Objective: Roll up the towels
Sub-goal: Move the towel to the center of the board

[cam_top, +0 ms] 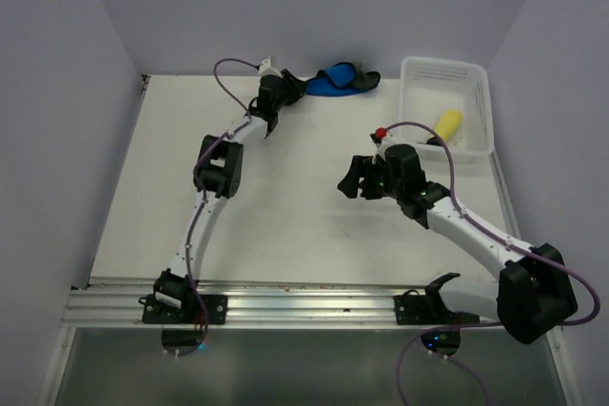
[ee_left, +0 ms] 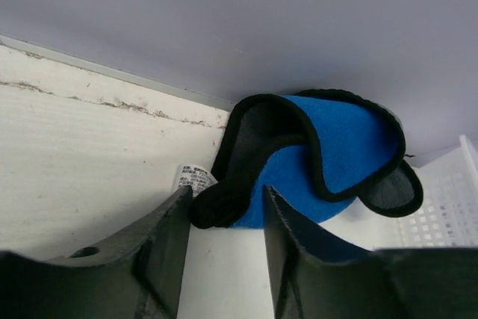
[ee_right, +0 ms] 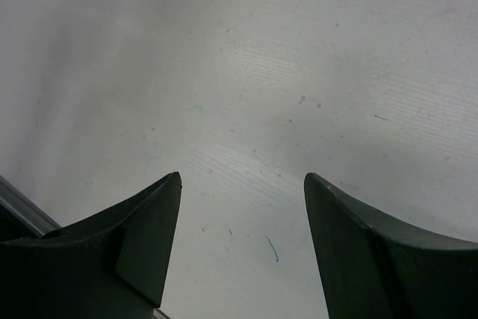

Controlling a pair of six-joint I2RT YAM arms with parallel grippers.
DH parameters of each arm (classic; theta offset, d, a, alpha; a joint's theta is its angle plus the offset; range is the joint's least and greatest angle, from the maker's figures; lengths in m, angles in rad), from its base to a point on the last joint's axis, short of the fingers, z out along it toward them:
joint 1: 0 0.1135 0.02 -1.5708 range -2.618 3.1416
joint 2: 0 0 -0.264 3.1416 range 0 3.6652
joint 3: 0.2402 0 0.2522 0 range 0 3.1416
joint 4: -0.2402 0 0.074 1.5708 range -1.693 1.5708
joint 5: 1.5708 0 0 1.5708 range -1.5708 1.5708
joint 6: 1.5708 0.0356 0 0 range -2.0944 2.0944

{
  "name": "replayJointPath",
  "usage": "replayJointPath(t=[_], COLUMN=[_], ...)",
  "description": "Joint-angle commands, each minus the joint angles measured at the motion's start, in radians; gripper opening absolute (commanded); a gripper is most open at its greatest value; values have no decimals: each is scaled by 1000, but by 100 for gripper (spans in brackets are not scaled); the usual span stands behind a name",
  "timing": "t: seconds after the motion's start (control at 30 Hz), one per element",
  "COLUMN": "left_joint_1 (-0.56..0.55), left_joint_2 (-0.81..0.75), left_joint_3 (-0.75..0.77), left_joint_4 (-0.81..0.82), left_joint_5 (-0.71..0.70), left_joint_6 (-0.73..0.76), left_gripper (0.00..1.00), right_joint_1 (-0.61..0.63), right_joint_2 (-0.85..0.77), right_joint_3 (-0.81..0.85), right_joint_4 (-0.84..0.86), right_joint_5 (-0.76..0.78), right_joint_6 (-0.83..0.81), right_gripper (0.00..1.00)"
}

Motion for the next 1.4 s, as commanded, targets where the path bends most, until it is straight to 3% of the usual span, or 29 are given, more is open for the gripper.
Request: replayJointPath(t=[0.0,0.07,0.1,0.2,0.37,0.47,0.67,0.87,1.07,1.37], left_joint_1=[5,-12,-17,-29,-28,-31,-58,-132,-224,-302], left_joint_2=[31,23,10,-1,-29,-119,-459,-857,-1310,-1930], left_joint_3=[55,73,57,55,40,-72,-489,-1010,-1541,-2014], left_joint_4=[128,128,142,153,140,156,188,199,75,-192], left_joint_5=[15,2,-2,-21,-5,47,98,78,7,-24], left_joint_6=[-2,65,82,104,136,157,256,266,199,47], left_gripper=[44,37,21,0,0,0,0,0,0,0], right_joint_1=[1,1,1,1,1,1,3,6,9,20], right_joint_2=[0,14,18,31,29,22,3,-44,-106,-178], right_joint_3=[13,13,13,17,28,37,95,140,108,34], right_joint_4=[10,9,4,0,-13,-23,-100,-201,-247,-313], right_joint_5=[0,-7,-12,-21,-20,-15,-3,37,48,30], right_joint_6=[-9,-10,-10,-13,-18,-26,-46,-59,-15,20], right_gripper=[71,71,71,71,71,71,70,69,67,65])
